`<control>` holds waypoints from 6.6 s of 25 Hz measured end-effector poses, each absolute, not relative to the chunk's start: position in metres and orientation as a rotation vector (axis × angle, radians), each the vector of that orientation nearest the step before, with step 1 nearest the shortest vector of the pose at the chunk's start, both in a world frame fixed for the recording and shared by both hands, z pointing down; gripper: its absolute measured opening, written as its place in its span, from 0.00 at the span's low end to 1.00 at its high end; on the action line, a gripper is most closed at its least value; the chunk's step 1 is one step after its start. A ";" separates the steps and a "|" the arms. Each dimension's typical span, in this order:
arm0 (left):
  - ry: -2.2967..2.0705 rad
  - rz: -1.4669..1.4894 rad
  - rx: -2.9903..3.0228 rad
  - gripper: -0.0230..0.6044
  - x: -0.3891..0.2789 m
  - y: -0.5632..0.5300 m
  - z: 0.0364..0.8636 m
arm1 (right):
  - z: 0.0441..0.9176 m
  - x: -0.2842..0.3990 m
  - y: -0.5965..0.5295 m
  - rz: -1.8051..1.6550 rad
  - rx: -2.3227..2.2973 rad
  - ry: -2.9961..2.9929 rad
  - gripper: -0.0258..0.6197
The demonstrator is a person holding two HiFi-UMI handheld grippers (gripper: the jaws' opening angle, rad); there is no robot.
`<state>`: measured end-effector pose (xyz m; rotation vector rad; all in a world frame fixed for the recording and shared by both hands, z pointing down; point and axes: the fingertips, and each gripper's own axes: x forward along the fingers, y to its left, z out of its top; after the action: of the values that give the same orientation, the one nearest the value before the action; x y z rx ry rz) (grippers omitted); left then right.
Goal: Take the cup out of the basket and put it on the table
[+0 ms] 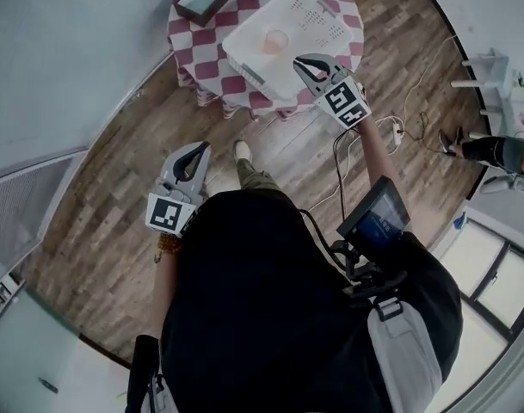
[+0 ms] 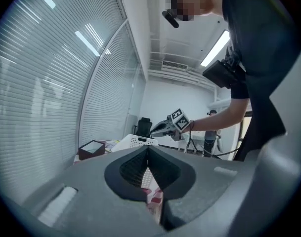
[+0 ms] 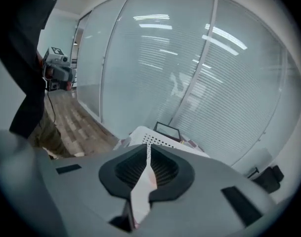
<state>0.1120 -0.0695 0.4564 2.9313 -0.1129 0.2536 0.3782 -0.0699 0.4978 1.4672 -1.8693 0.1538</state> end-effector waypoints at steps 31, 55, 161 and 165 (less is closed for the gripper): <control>-0.972 0.239 2.687 0.05 0.031 -0.057 0.478 | 0.724 0.424 -0.156 0.354 0.514 -1.640 0.22; -1.004 0.242 2.667 0.05 0.032 -0.060 0.486 | 0.760 0.446 -0.142 0.422 0.486 -1.549 0.09; -0.234 0.262 2.955 0.05 0.153 -0.033 0.475 | 0.470 0.375 -0.110 0.070 1.580 -2.014 0.08; -0.216 0.260 2.970 0.05 0.155 -0.032 0.473 | 0.457 0.370 -0.105 0.079 1.643 -2.070 0.08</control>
<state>0.1552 -0.0321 0.4725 2.9704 -0.2159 0.2596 0.3703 -0.1047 0.4565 1.6432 -2.0701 0.0787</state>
